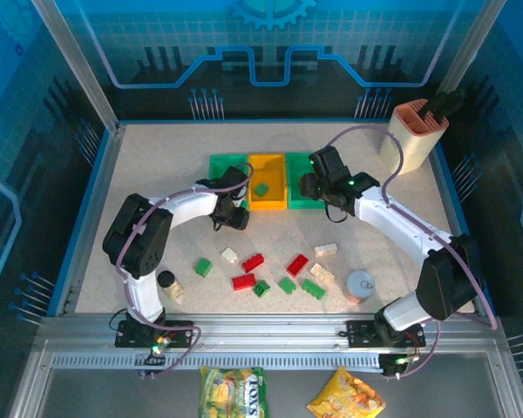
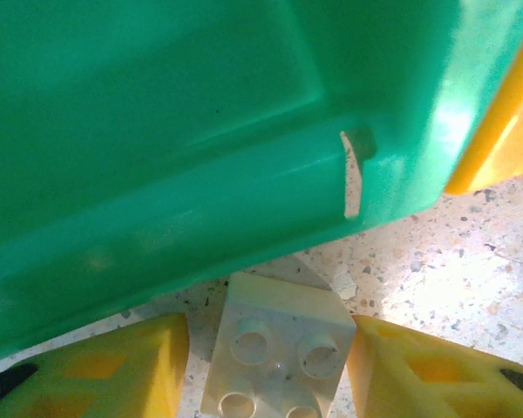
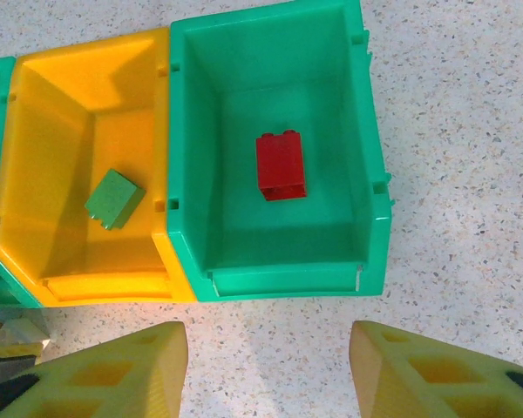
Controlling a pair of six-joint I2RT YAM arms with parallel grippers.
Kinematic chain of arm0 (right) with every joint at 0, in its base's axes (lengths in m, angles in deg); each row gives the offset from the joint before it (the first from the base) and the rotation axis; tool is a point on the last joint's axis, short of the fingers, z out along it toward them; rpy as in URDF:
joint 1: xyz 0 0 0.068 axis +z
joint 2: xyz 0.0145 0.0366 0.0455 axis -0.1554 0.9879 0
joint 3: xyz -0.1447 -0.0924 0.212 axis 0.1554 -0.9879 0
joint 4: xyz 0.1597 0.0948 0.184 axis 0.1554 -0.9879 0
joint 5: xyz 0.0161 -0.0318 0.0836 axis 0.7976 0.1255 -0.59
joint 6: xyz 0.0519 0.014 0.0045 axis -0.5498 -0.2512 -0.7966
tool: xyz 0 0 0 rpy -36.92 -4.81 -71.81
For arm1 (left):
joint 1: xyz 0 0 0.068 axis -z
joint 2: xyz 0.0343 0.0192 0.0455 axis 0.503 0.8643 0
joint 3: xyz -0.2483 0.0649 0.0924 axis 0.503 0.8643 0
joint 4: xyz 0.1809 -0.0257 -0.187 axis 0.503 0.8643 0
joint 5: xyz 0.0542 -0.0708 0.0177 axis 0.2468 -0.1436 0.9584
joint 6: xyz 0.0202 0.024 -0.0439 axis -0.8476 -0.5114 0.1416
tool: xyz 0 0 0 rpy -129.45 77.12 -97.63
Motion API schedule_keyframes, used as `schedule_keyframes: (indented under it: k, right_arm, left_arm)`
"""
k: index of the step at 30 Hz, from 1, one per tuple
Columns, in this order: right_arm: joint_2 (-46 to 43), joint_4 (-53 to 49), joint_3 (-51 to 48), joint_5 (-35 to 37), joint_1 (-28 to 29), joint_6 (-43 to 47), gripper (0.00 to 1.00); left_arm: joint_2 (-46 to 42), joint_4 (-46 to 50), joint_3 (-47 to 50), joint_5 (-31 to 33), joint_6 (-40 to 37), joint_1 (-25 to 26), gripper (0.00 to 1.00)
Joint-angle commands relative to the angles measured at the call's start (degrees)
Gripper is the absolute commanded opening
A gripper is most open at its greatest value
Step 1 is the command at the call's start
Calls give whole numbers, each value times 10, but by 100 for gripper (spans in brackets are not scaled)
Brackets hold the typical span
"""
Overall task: Sort the legos into containers by color
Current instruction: Pick up the lego from the center of the table.
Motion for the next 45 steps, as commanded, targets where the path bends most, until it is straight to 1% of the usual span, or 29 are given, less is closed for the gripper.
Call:
schedule_keyframes:
  k: [1, 12, 18, 28, 36, 45]
  right_arm:
    - [-15, -16, 1, 8, -9, 9, 52]
    - [-19, -17, 4, 5, -8, 9, 52]
    - [-22, -17, 4, 2, -8, 9, 52]
    - [-21, -16, 8, -4, -8, 12, 52]
    - [-19, -17, 12, -5, -8, 15, 52]
    - [-26, -25, 9, 0, -8, 17, 52]
  left_arm:
    - [7, -2, -14, -7, -10, 6, 48]
    - [-7, 0, -7, -7, -2, 8, 40]
    - [-22, 12, -3, 6, 6, 12, 38]
    - [-82, 28, 11, 21, 45, 12, 37]
    - [-101, 57, -28, 47, 56, 1, 36]
    - [-59, 50, -86, 40, 68, -33, 35]
